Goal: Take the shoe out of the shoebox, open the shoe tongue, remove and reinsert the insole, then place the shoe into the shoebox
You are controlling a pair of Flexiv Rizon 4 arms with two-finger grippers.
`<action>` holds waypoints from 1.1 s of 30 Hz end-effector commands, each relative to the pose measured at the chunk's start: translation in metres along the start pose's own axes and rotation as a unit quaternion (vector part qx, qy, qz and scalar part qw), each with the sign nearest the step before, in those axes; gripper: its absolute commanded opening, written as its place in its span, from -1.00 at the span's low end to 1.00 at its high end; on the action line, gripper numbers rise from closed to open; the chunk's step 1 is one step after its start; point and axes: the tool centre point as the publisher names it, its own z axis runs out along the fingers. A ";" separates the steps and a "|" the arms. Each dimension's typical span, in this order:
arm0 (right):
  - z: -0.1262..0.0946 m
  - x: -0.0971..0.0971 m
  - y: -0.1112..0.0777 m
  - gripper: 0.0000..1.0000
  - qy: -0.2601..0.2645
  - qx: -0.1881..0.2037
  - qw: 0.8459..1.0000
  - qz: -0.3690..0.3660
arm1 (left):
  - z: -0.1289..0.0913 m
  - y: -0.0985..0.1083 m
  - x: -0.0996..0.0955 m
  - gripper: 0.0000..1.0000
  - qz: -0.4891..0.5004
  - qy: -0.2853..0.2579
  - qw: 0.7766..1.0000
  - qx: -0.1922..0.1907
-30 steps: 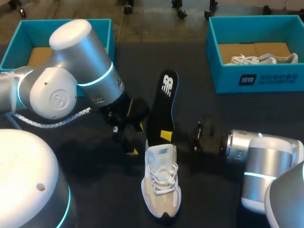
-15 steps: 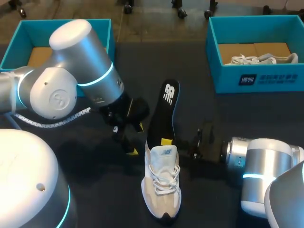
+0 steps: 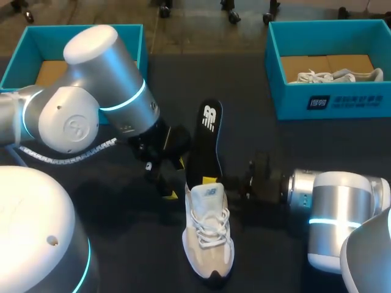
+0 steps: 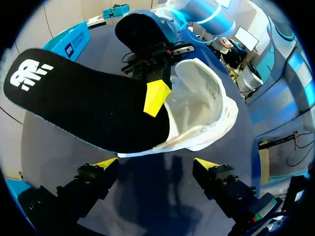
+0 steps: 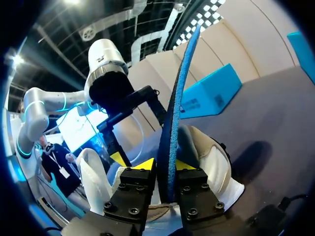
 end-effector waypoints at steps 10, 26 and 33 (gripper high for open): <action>0.003 0.007 0.006 -0.57 0.004 0.015 1.000 -0.016 | 0.001 0.000 0.000 1.00 0.000 -0.001 1.000 -0.001; 0.000 0.015 0.013 -0.32 0.006 0.021 0.999 -0.036 | 0.001 0.000 0.000 1.00 0.000 -0.001 1.000 -0.001; 0.006 0.018 0.024 -0.24 0.013 0.037 0.998 -0.052 | 0.001 0.000 0.000 1.00 0.000 -0.001 1.000 -0.001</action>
